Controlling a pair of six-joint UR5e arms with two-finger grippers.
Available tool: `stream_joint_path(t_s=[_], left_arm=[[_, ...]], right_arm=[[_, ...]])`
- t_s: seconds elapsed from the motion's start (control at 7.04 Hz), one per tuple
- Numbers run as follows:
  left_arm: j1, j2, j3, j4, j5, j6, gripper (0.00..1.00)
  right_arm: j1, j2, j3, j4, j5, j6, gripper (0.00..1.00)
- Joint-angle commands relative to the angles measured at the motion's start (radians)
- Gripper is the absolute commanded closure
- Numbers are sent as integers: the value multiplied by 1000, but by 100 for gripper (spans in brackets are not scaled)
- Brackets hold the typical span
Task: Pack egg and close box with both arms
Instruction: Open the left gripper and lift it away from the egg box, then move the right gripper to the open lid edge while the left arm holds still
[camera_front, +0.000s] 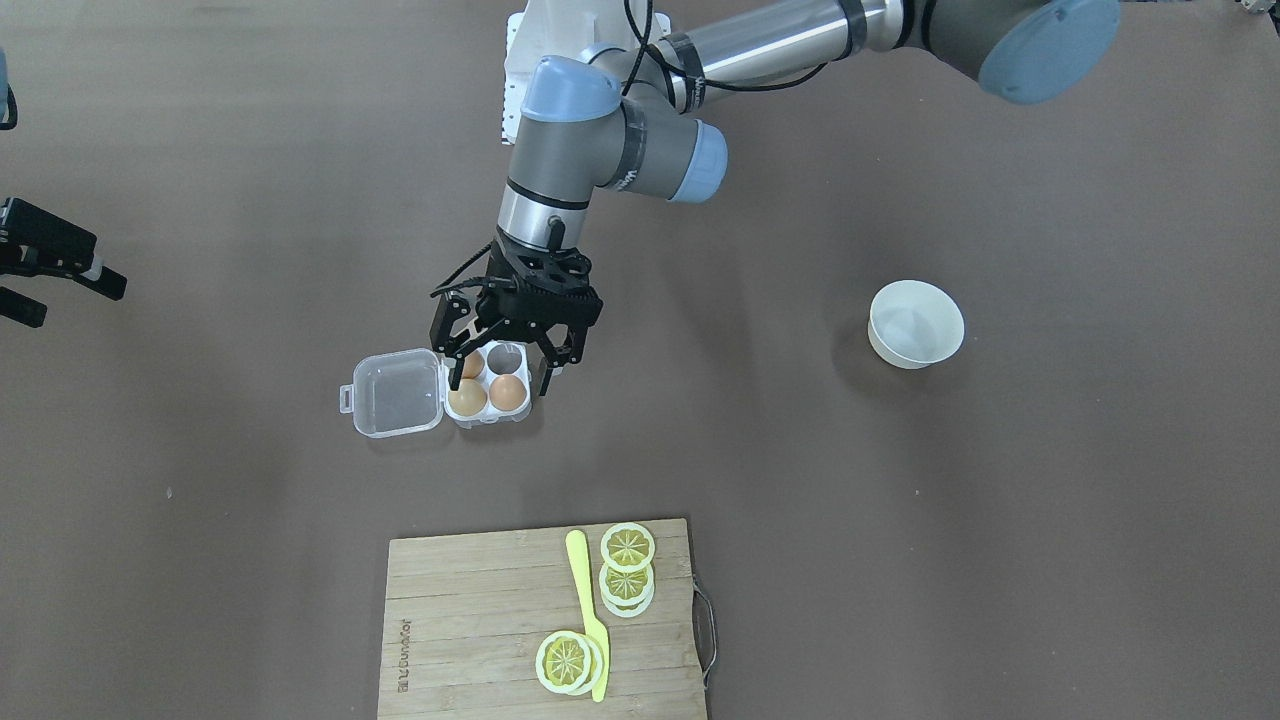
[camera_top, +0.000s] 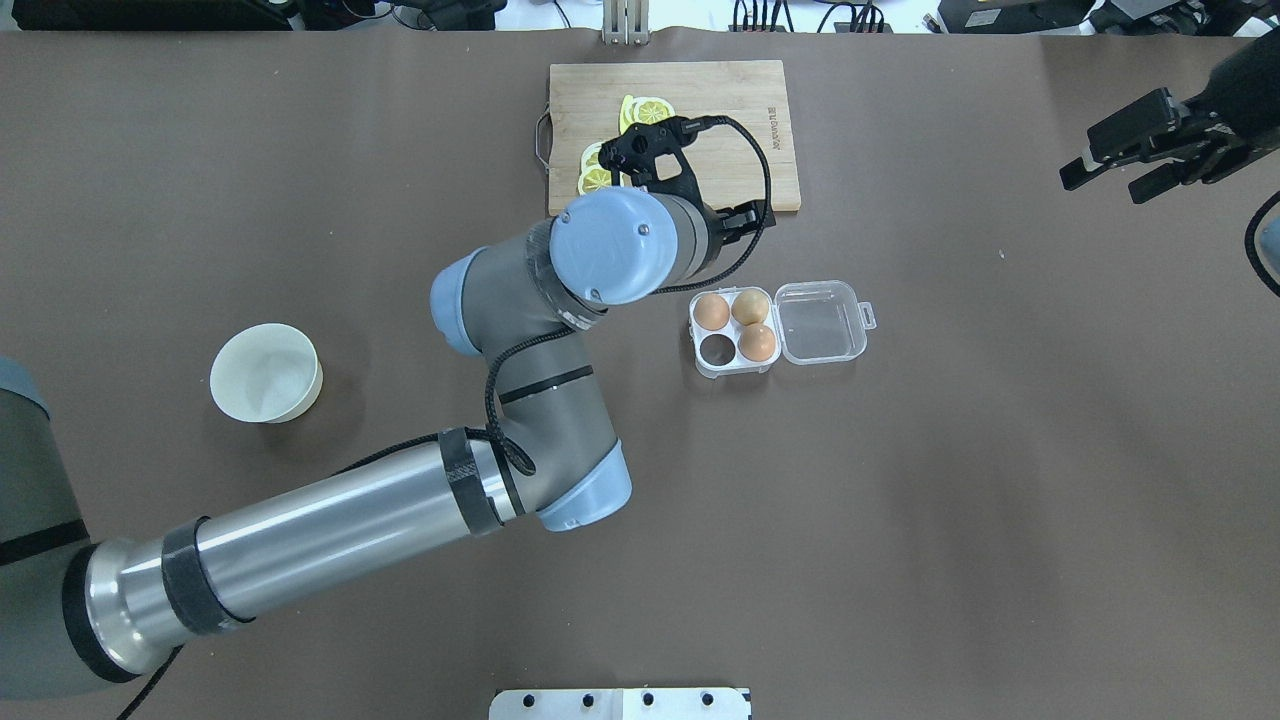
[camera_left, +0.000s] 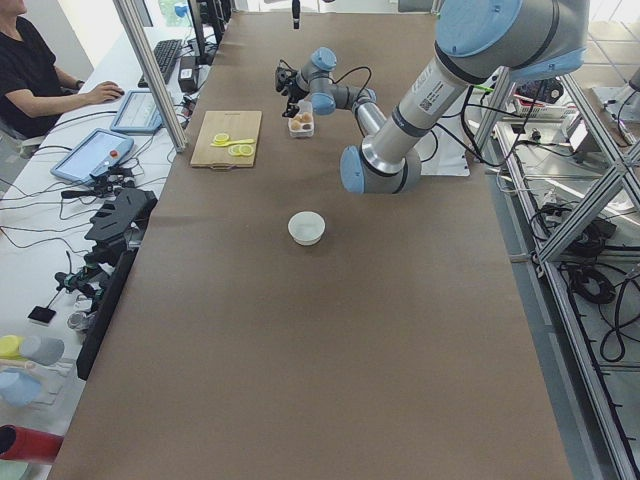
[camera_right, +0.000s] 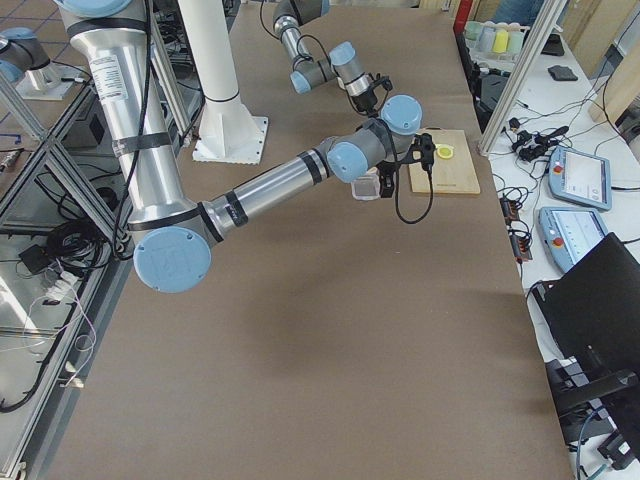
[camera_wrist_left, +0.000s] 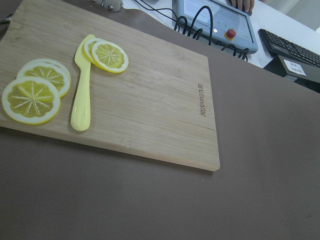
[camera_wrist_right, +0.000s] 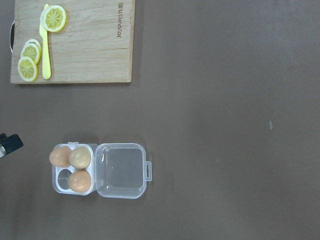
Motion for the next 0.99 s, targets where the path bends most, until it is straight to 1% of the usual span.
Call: stream_joint_path(t_s=[0.0, 0.14, 0.28, 0.43, 0.57, 0.71, 0.85], left_arm=[[-39, 38, -29, 10, -95, -11, 6], [-38, 40, -29, 11, -94, -11, 6], [-38, 41, -28, 11, -92, -11, 6], [-38, 41, -29, 11, -91, -13, 6], [-39, 41, -28, 11, -91, -13, 6], [-38, 43, -28, 11, -89, -17, 6], [-36, 50, -29, 10, -91, -21, 6]], right_arm=[[-34, 13, -26, 103, -28, 3, 0], [-52, 14, -112, 226, -32, 12, 0], [-66, 14, -205, 399, -30, 106, 0], [-92, 20, -276, 577, -35, 248, 0], [-114, 22, -334, 675, -41, 323, 0], [-143, 25, -377, 785, -61, 389, 0], [-181, 25, -439, 950, -120, 508, 0]])
